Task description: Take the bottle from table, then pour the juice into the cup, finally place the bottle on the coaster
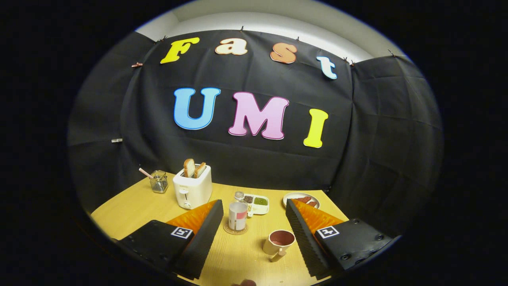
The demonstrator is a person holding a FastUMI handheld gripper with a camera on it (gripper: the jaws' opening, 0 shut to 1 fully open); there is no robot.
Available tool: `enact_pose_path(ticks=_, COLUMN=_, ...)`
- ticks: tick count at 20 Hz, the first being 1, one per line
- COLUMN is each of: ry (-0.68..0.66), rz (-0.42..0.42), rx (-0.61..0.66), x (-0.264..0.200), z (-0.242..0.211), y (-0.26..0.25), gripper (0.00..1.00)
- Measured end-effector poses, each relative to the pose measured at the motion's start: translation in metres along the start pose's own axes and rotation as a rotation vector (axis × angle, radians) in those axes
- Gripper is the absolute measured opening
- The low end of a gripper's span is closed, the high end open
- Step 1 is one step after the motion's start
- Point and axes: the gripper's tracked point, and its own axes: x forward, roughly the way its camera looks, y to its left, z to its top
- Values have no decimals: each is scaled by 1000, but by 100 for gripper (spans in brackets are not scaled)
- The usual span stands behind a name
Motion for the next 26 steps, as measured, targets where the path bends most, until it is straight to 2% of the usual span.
enact_pose_path(ticks=4, ry=-41, rz=-45, rx=61, x=-16, z=16, y=-3, gripper=97)
enact_pose_path(ticks=10, ry=-49, rz=-96, rx=28, x=-44, z=8, y=9, gripper=97)
enact_pose_path(ticks=14, ry=-43, rz=-81, rx=15, x=-62, z=1, y=28, gripper=97)
enact_pose_path(ticks=19, ry=-11, rz=-108, rx=56, x=-78, z=-11, y=45, gripper=97)
enact_pose_path(ticks=26, ry=11, rz=-117, rx=27, x=-82, z=-19, y=71, gripper=97)
